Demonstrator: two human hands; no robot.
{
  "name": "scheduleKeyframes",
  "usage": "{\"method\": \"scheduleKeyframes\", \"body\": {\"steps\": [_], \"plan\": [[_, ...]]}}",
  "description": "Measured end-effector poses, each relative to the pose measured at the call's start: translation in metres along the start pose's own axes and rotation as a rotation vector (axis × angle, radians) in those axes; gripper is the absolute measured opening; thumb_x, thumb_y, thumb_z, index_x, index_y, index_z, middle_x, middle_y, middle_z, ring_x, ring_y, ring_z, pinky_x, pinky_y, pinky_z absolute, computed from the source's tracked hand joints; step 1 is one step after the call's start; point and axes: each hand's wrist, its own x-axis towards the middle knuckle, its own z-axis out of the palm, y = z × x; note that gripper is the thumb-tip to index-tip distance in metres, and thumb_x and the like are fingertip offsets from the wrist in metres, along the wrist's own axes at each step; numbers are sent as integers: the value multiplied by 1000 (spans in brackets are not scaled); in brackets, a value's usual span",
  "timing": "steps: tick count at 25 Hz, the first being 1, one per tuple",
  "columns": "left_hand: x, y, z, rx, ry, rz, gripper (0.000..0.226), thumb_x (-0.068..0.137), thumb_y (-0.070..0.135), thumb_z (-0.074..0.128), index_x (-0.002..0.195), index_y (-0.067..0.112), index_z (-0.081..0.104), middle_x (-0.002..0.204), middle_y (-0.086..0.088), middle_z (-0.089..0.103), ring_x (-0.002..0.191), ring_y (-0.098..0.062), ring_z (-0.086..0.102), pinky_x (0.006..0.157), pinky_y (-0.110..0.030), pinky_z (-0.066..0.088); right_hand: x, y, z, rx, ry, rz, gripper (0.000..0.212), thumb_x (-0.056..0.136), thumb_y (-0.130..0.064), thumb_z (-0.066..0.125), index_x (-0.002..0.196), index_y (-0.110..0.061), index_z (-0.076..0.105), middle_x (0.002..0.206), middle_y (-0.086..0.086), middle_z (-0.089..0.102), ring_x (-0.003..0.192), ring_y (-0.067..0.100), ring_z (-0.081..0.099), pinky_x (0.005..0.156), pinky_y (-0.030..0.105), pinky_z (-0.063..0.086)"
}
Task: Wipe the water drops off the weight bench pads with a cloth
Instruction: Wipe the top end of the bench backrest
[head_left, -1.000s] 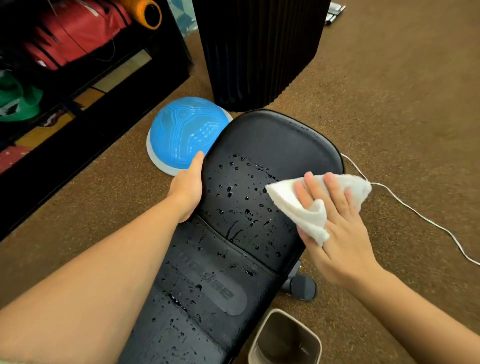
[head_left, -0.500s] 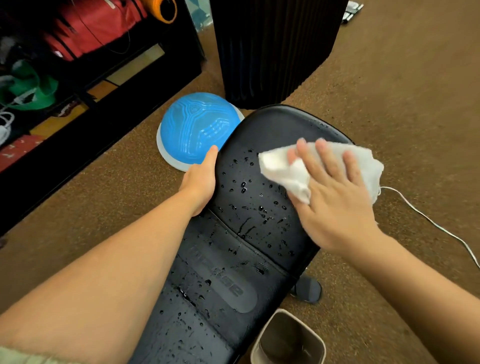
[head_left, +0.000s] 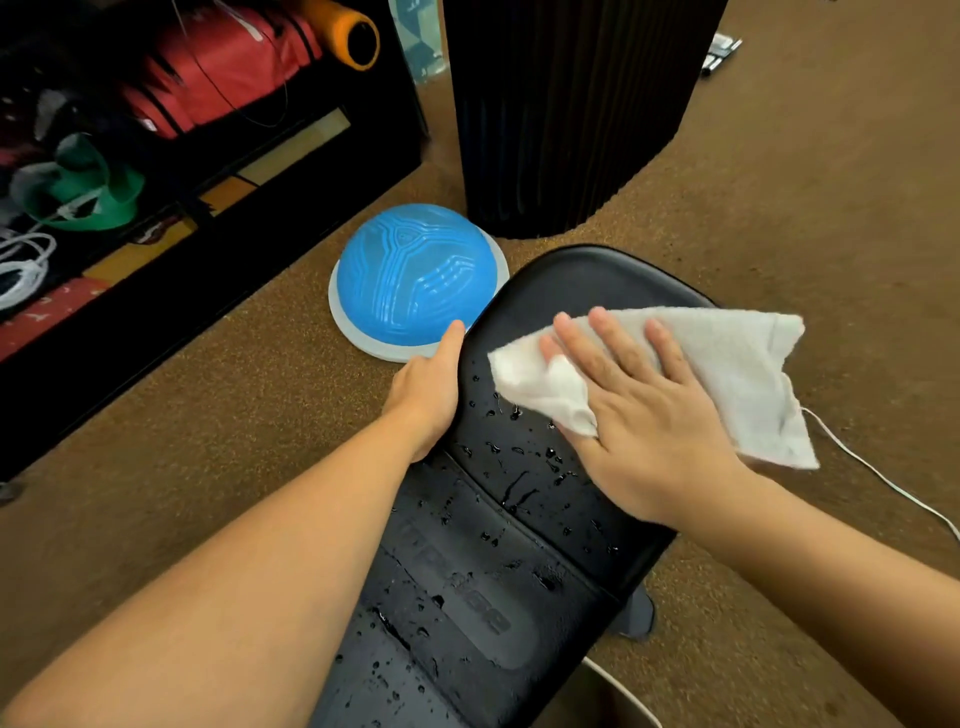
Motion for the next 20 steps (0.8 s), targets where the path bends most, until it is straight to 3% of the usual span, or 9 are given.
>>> {"method": "scheduleKeyframes", "body": {"steps": [4, 6, 7, 8, 10, 12, 14, 17, 20], "plan": [[4, -6, -1, 93, -4, 63, 95, 82, 84, 26, 143, 22, 62, 147, -7, 59, 132, -33, 55, 112, -47, 44, 72, -40, 0, 83, -22, 157, 68, 100, -47, 24, 163, -21, 18, 172, -2, 10, 158, 25, -2, 124, 55, -4], [15, -18, 2, -15, -21, 80, 52, 106, 38, 47, 149, 11, 54, 149, -6, 57, 134, -28, 57, 105, -25, 49, 72, -68, 8, 79, -58, 102, 70, 98, -46, 19, 163, -21, 16, 172, -1, 8, 158, 26, -5, 124, 55, -5], [20, -19, 2, -210, -97, -25, 44, 107, 15, 53, 150, 5, 51, 149, -8, 57, 128, -22, 62, 92, -14, 52, 61, -77, 10, 84, -56, 67, 71, 97, -45, 20, 163, -19, 21, 172, 0, 13, 158, 26, 1, 124, 55, -3], [22, -20, 2, -408, -179, -103, 42, 108, 8, 52, 150, 2, 50, 150, -12, 57, 119, -17, 68, 81, -12, 54, 48, -79, 11, 110, -37, 36, 70, 96, -43, 24, 161, -18, 26, 170, 1, 20, 158, 25, 8, 125, 54, 1], [15, -16, 0, -326, -167, 6, 56, 108, 48, 44, 145, 9, 58, 148, -16, 60, 109, -19, 71, 90, -27, 58, 27, -60, 9, 124, -19, -1, 66, 97, -41, 32, 160, -20, 32, 168, -3, 26, 157, 22, 15, 125, 52, 5], [9, -9, 0, -106, -52, 40, 96, 82, 87, 30, 140, 19, 64, 145, -11, 61, 125, -30, 61, 109, -45, 47, 28, -27, 2, 92, 15, 63, 64, 99, -42, 35, 159, -24, 32, 168, -5, 27, 156, 20, 18, 125, 51, 6], [0, -2, -1, -26, 0, 20, 106, 74, 91, 27, 146, 21, 60, 150, -9, 57, 134, -34, 53, 113, -47, 39, 48, -1, -8, 82, 46, 198, 62, 101, -47, 27, 160, -28, 29, 169, -6, 24, 157, 20, 15, 125, 49, 5], [0, -2, -1, -31, 8, 5, 99, 83, 87, 29, 149, 19, 57, 152, -8, 55, 136, -33, 51, 110, -44, 38, 86, -2, -7, 64, 20, 330, 68, 100, -53, 14, 163, -27, 18, 171, -5, 14, 158, 25, 5, 125, 54, 1], [1, -2, 0, 14, 16, 26, 94, 88, 84, 29, 148, 18, 58, 151, -10, 55, 136, -34, 51, 102, -41, 38, 103, -27, -3, 16, -2, 292, 70, 99, -52, 20, 162, -22, 23, 171, 0, 15, 157, 30, 4, 124, 58, -1]]}}
